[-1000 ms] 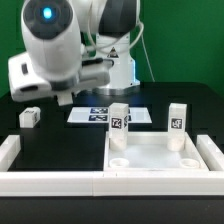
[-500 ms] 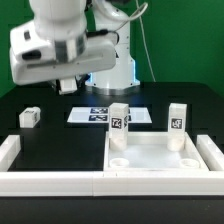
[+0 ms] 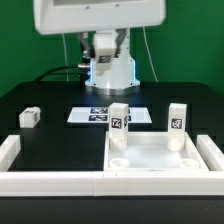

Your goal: Assemble square table

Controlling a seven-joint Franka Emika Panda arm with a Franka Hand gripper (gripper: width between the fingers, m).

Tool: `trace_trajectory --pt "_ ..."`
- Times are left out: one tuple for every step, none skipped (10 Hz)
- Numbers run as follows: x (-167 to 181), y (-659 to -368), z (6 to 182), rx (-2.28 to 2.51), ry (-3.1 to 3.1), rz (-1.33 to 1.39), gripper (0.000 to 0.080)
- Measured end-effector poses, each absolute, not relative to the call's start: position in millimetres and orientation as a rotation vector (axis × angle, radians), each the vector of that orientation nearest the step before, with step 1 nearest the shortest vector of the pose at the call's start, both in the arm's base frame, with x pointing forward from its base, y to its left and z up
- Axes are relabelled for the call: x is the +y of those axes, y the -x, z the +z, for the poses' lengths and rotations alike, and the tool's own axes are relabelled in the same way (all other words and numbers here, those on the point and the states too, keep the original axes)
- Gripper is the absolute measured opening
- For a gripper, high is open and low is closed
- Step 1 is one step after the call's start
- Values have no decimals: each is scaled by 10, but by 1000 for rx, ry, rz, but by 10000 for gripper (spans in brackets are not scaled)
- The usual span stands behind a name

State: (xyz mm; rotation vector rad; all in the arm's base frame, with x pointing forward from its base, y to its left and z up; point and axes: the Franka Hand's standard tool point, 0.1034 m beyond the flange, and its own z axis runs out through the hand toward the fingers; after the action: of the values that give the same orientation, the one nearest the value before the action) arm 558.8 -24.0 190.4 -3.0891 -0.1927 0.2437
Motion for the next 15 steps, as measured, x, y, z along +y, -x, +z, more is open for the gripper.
trace_trajectory --pt "-150 -5722 1957 -125 3087 139 280" --pt "-216 -5753 1949 -187 3098 -7 280" --pt "-241 -5725 1931 -184 3105 -93 280" --pt "-260 -5772 1933 -196 3110 -231 280" --pt "-278 -5771 1918 -200 3109 -327 280" --pt "-294 -5785 1907 -212 3110 -396 280" --pt "-253 -5841 1885 -170 3100 -564 280" --pt "0 -5837 1717 -155 3071 -703 280" --pt "237 -5880 1580 -161 3038 -780 280" --pt "442 -5978 1500 -181 3004 -847 280" --pt "546 -6100 1480 -191 2980 -904 280" --pt "634 -6151 1479 -180 2977 -867 280" --pt "615 -6148 1479 -192 2980 -874 280" --pt "606 -6143 1471 -190 2981 -872 280" --pt "616 -6143 1471 -192 2980 -871 280"
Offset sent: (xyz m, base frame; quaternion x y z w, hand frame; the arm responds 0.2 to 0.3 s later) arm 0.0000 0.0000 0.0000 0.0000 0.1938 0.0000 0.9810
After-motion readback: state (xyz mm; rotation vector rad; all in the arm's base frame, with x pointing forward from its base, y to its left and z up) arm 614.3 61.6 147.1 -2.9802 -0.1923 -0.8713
